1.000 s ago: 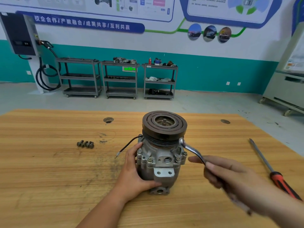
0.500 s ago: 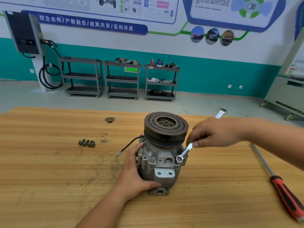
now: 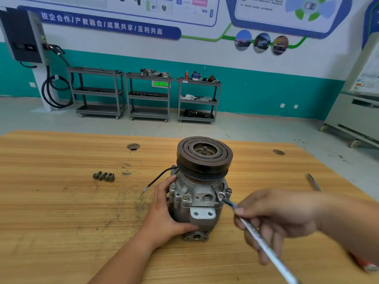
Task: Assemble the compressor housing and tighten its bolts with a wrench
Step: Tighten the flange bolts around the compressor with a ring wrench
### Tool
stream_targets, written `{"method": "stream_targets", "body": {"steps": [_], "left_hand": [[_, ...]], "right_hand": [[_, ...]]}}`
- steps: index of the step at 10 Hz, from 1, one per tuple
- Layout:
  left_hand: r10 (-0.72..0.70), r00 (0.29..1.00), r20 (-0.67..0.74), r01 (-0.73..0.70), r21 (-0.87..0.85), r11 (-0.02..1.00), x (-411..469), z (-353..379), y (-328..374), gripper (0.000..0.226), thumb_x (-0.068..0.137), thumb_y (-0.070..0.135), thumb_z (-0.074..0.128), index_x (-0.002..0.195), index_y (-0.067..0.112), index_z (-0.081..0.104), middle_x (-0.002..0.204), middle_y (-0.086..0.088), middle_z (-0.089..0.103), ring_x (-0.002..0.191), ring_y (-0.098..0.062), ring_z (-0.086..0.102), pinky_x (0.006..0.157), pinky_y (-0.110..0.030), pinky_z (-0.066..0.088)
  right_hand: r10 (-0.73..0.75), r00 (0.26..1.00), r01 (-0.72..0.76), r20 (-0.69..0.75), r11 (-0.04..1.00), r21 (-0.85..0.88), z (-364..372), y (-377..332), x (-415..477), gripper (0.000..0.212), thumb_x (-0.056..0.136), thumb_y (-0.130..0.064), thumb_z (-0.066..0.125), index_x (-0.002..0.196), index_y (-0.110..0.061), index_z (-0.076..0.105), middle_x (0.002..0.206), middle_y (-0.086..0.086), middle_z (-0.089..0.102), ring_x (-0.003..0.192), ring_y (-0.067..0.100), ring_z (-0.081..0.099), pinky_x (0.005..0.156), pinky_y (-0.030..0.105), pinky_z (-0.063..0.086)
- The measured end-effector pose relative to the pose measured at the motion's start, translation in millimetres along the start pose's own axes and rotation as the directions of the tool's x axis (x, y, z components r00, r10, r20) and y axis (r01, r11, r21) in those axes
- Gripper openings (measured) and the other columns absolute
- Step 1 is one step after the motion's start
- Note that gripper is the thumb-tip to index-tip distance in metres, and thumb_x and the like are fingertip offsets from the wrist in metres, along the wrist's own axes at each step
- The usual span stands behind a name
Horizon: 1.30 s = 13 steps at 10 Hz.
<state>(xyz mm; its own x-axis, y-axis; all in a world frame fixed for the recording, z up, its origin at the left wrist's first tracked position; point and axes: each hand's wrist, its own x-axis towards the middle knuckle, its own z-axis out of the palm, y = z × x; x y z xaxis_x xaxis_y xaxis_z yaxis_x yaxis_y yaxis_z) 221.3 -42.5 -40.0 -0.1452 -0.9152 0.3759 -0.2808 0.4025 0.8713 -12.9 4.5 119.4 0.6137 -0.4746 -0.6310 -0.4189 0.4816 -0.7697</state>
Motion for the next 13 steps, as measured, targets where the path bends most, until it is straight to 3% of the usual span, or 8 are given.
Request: {"method": "stream_targets", "body": {"steps": [2,4,7,8,9,10,11,13], "left_hand": [[-0.022,1.0,0.001,0.022,-0.038,0.999,-4.2,2.1,11.6,0.105,0.04,0.052,0.083,0.127,0.057,0.023,0.136,-0.004,0.046,0.122,-0.015,0.052,0.103,-0.035,0.044],[-0.077,0.996,0.036,0.078,-0.004,0.997,-5.4,-1.1,19.6,0.094,0.041,0.055,0.07,0.119,0.058,0.019,0.141,-0.002,0.04,0.125,-0.02,0.048,0.102,-0.03,0.043],[-0.052,0.999,-0.006,0.052,-0.017,0.998,-1.9,3.4,1.8,0.113,0.034,0.049,0.089,0.121,0.072,0.02,0.14,0.007,0.043,0.125,-0.01,0.049,0.103,-0.038,0.045],[-0.025,1.0,-0.013,0.025,-0.028,0.999,-2.1,2.3,-2.2,0.115,0.035,0.046,0.091,0.124,0.069,0.022,0.141,0.008,0.04,0.124,-0.003,0.048,0.1,-0.025,0.044],[-0.033,0.999,0.005,0.033,-0.028,0.999,-1.4,1.3,-1.3,0.115,0.035,0.048,0.09,0.122,0.072,0.019,0.141,0.013,0.036,0.124,0.004,0.043,0.095,-0.013,0.039],[-0.023,1.0,0.003,0.023,-0.029,0.999,-0.7,0.8,-0.8,0.113,0.036,0.049,0.089,0.12,0.074,0.018,0.14,0.014,0.036,0.124,0.007,0.041,0.095,-0.012,0.039],[-0.013,1.0,0.006,0.013,-0.016,1.0,-0.7,0.5,0.3,0.113,0.036,0.049,0.09,0.12,0.075,0.017,0.141,0.013,0.035,0.127,-0.001,0.041,0.101,-0.024,0.039],[-0.003,1.0,0.007,0.003,-0.008,1.0,-0.5,-0.6,-2.2,0.115,0.039,0.044,0.093,0.12,0.076,0.018,0.141,0.017,0.034,0.125,0.008,0.039,0.093,-0.005,0.035]], "right_hand": [[-0.313,0.887,0.459,-0.34,0.683,0.569,72.5,23.4,51.3,0.023,0.076,-0.021,0.054,0.073,-0.002,0.066,0.073,0.026,0.068,0.063,0.035,0.07,0.045,0.032,0.055],[-0.388,0.728,0.684,-0.566,0.356,0.636,100.6,19.0,66.4,0.024,0.068,-0.014,0.054,0.079,0.004,0.066,0.071,0.024,0.069,0.056,0.029,0.069,0.038,0.029,0.052],[-0.418,0.7,0.711,-0.579,0.478,0.515,90.3,34.9,29.2,0.021,0.062,-0.006,0.056,0.081,-0.001,0.063,0.073,0.027,0.069,0.051,0.032,0.067,0.035,0.031,0.05],[-0.384,0.716,0.685,-0.583,0.545,0.483,69.1,47.3,24.8,0.017,0.068,-0.011,0.056,0.071,-0.01,0.073,0.072,0.016,0.069,0.047,0.024,0.063,0.04,0.027,0.05],[-0.311,0.648,0.65,-0.696,0.702,0.292,34.9,65.2,31.2,0.025,0.077,-0.017,0.052,0.09,-0.013,0.074,0.058,0.001,0.05,0.045,0.008,0.043,0.046,0.019,0.031],[-0.434,0.535,0.399,-0.724,0.886,-0.236,0.1,69.4,25.2,0.028,0.094,-0.019,0.045,0.096,-0.02,0.073,0.057,-0.007,0.048,0.052,0.004,0.041,0.053,0.019,0.032],[-0.642,0.543,0.117,-0.541,0.696,-0.709,-25.8,50.3,8.9,0.027,0.087,-0.045,0.042,0.095,-0.038,0.067,0.078,-0.012,0.064,0.069,0.0,0.053,0.064,0.016,0.04],[-0.597,0.743,-0.19,-0.303,0.246,-0.95,-47.6,-10.9,1.4,0.028,0.09,-0.051,0.041,0.107,-0.042,0.061,0.09,-0.026,0.057,0.085,-0.006,0.052,0.076,0.019,0.043]]}}
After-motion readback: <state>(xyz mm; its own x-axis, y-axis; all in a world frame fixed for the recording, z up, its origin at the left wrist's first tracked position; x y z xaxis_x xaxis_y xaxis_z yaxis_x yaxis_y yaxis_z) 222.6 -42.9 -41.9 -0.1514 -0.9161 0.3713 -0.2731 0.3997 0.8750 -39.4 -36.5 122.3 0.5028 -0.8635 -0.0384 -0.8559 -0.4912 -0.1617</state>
